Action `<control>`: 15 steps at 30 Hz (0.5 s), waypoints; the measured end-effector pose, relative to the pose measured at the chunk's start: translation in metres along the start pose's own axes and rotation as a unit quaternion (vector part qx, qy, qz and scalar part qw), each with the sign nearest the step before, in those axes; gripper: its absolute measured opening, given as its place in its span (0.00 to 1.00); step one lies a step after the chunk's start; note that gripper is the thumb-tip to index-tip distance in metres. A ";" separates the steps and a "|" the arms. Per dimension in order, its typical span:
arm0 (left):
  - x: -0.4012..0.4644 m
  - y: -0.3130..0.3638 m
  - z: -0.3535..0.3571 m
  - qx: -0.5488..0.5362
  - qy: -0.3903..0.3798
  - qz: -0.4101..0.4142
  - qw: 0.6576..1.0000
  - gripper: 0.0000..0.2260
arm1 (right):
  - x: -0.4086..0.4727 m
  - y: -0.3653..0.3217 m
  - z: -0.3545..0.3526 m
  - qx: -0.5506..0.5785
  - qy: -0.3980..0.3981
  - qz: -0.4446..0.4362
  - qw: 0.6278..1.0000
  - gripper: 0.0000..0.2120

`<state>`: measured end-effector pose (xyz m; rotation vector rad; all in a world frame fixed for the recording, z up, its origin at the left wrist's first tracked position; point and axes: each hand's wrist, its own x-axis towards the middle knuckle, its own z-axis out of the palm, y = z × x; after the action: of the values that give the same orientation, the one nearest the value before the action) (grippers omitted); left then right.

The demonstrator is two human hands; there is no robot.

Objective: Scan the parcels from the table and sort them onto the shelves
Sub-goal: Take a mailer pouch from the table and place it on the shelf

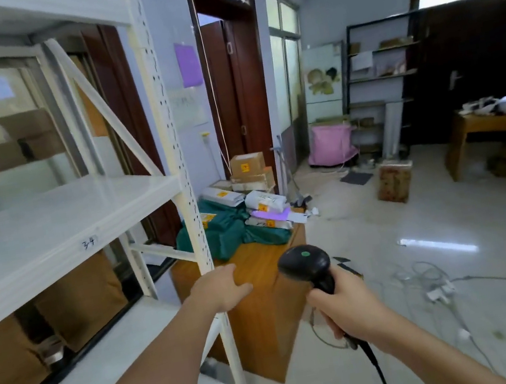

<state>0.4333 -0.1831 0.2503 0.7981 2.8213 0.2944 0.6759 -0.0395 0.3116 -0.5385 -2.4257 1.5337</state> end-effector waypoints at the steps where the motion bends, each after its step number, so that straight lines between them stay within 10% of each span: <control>1: 0.014 0.008 -0.001 -0.002 0.001 0.001 1.000 0.38 | 0.013 0.003 -0.008 -0.001 0.002 0.001 1.000 0.07; 15: 0.258 0.027 -0.007 0.012 -0.023 0.011 1.000 0.38 | 0.241 0.043 -0.042 -0.012 0.018 0.031 0.999 0.05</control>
<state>0.2296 -0.0242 0.2300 0.8317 2.7795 0.2413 0.4811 0.1125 0.2892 -0.6468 -2.4252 1.5074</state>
